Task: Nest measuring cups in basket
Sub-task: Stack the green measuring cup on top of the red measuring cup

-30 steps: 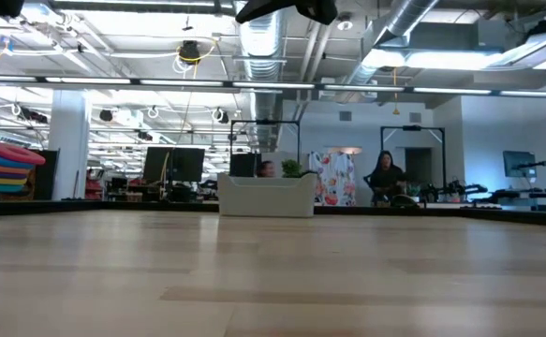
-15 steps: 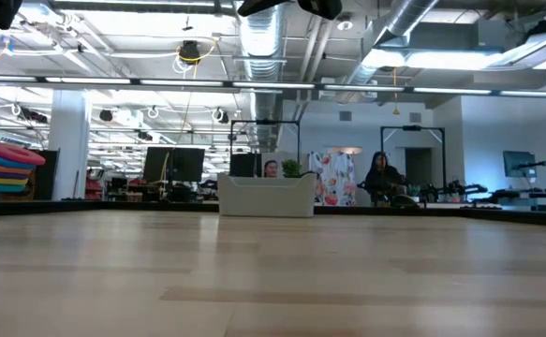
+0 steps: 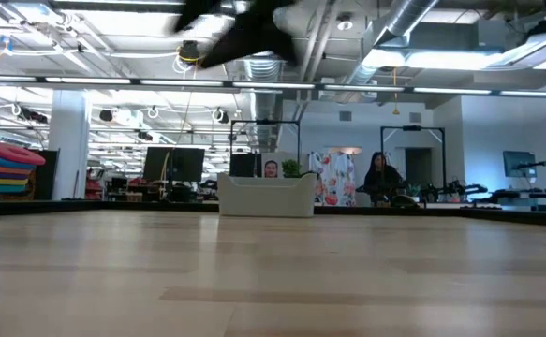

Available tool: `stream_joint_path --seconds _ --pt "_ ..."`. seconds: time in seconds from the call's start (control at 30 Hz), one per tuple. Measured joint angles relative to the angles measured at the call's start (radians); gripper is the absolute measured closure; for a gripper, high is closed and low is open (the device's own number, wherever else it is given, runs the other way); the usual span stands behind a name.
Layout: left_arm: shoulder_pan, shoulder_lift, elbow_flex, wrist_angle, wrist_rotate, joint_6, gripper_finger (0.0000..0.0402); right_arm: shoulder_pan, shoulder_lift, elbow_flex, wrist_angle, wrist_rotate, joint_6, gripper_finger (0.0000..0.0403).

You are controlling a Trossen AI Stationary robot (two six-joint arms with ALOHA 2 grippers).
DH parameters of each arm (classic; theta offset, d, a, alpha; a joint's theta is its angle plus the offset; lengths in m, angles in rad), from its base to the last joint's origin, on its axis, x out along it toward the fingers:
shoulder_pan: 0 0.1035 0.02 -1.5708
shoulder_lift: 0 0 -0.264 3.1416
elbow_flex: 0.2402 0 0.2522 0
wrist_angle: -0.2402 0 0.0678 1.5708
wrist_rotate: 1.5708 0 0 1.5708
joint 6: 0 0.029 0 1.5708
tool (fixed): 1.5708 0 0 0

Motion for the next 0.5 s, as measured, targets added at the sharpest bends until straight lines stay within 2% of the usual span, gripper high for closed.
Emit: stream_joint_path --seconds 0.07,0.27,0.37,0.4,0.5 --pt "-0.035 0.037 -0.007 0.061 -0.016 -0.030 0.0314 -0.010 0.034 0.000 0.044 -0.012 -0.031 0.0200" --pt "-0.040 0.149 -0.005 0.197 -0.027 -0.021 0.0328 -0.030 0.165 0.008 0.236 -0.052 -0.080 0.0222" --pt "-0.038 0.193 -0.005 0.236 -0.010 -0.022 0.0331 -0.029 0.201 0.005 0.240 -0.070 -0.080 0.0234" --pt "-0.040 0.205 -0.006 0.245 -0.012 -0.024 0.0331 -0.030 0.224 0.020 0.314 -0.079 -0.077 0.0238" --pt "-0.030 0.215 -0.005 0.268 -0.016 -0.023 0.0331 -0.029 0.240 0.006 0.286 -0.104 -0.087 0.0248"
